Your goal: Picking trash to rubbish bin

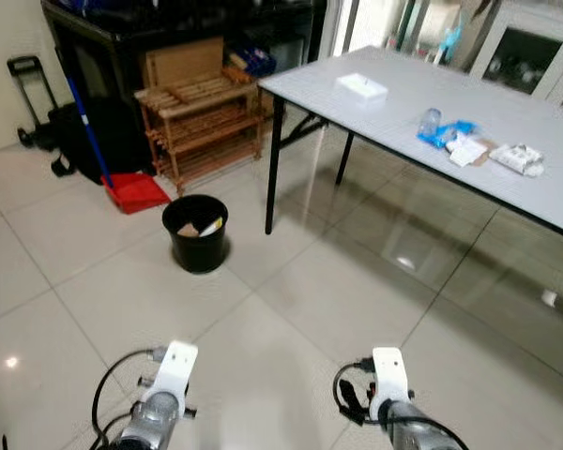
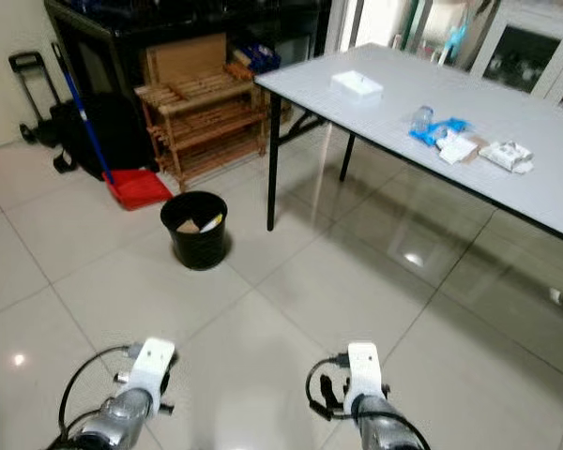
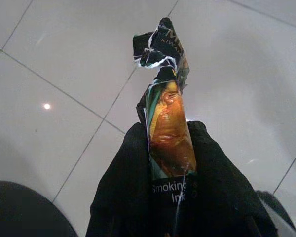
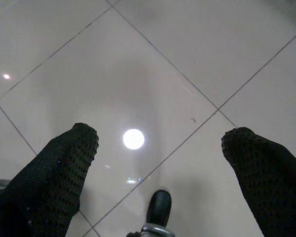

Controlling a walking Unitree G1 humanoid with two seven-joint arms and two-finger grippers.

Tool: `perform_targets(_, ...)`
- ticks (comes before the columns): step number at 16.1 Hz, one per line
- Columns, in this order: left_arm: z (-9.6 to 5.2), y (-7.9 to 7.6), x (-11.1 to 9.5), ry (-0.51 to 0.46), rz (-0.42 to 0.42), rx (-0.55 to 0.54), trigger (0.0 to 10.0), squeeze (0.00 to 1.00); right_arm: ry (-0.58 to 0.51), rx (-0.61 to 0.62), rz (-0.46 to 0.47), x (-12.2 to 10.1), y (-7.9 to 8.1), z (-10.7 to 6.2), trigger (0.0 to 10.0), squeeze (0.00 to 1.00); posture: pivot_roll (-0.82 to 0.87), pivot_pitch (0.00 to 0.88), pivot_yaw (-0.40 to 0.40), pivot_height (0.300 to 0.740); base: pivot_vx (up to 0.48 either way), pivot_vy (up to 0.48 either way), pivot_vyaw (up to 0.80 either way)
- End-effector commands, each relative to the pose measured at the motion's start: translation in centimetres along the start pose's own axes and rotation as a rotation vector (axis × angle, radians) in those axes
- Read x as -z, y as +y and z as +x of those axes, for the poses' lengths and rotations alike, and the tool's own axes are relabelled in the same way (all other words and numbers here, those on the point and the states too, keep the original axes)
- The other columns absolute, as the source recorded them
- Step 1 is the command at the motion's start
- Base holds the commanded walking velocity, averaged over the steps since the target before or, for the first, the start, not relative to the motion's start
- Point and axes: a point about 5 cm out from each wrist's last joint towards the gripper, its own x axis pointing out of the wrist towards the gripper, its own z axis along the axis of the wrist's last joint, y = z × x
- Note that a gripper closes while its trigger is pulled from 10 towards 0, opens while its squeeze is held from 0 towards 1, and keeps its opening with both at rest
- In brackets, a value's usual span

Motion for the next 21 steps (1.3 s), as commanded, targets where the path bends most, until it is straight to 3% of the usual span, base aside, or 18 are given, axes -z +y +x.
perform_targets(1,0.0,-0.1,-0.1,0.0,0.009,-0.005,10.0,0.0,0.017,0.01,0.003,0.5,-0.3,-0.1,10.0,0.0,0.02,0.046,-0.05,0.74,0.386,0.0,0.0)
perform_targets(9,-0.5,-0.3,2.1,0.023,0.029,0.011,10.0,0.0,0.066,0.004,0.024,3.5,-0.2,-1.0,10.0,0.0,0.01,0.135,-0.048,0.74,0.377,0.0,0.0)
perform_targets(15,-0.5,0.6,2.5,0.03,0.022,-0.013,10.0,0.0,0.063,-0.014,0.019,3.5,0.4,-0.9,10.0,0.0,0.0,0.112,-0.028,0.74,0.369,0.0,0.0)
perform_targets(19,-0.4,0.3,2.0,0.024,0.002,-0.017,10.0,0.0,0.077,0.007,0.008,3.6,-0.4,-1.0,10.0,0.0,0.0,0.125,-0.048,0.74,0.368,0.0,0.0)
perform_targets(21,-0.5,0.1,2.3,0.035,-0.006,-0.017,10.0,0.0,0.073,-0.009,-0.04,3.2,-0.6,-1.0,10.0,0.0,-0.01,0.127,-0.066,0.74,0.36,0.0,0.0)
